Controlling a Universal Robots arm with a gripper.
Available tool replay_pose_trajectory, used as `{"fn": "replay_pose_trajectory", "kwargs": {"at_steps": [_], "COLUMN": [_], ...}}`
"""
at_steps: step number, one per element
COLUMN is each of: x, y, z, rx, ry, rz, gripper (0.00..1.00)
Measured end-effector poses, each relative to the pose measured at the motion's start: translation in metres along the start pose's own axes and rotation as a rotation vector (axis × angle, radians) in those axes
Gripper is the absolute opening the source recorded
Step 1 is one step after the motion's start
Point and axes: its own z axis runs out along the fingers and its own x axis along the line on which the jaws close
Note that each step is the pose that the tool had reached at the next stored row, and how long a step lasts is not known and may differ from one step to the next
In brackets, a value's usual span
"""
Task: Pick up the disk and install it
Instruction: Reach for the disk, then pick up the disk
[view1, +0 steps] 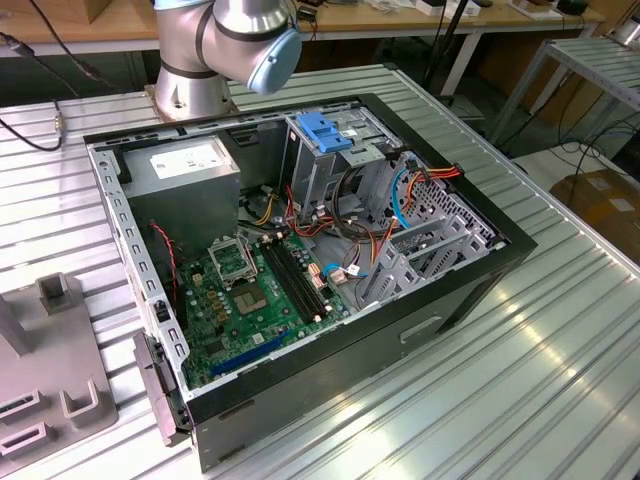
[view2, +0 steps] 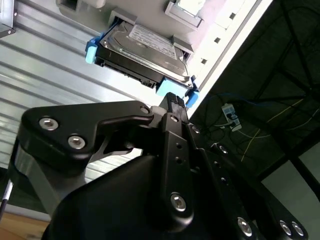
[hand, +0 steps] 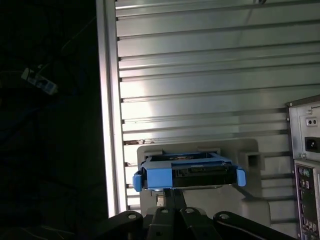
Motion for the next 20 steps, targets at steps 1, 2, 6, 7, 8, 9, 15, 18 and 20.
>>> {"fn": "replay_pose_trajectory", "kwargs": {"at_steps": [1, 2, 6, 7, 8, 9, 15, 18, 20], "x": [0.0013, 0.0014, 0.0018, 0.0018, 0.0019, 0.0019, 0.0019, 0.0019, 0.0019], "y": [0.0000, 0.0001, 0.0002, 0.0001, 0.0002, 0.0002, 0.0002, 0.0002, 0.0002], "z": [0.0001, 0.0001, 0.0001, 0.0001, 0.0001, 0.0001, 0.0002, 0.0002, 0.0002], "rx": [0.0000, 0.0000, 0.0000, 0.0000, 0.0000, 0.0000, 0.0000, 0.0019, 0.0031], "ry": [0.0005, 0.0005, 0.0005, 0.0005, 0.0006, 0.0005, 0.0005, 0.0027, 0.0041], "rz": [0.000, 0.000, 0.000, 0.000, 0.000, 0.000, -0.001, -0.055, -0.091], "gripper": [0.10, 0.10, 0.10, 0.10, 0.10, 0.10, 0.10, 0.10, 0.10]}}
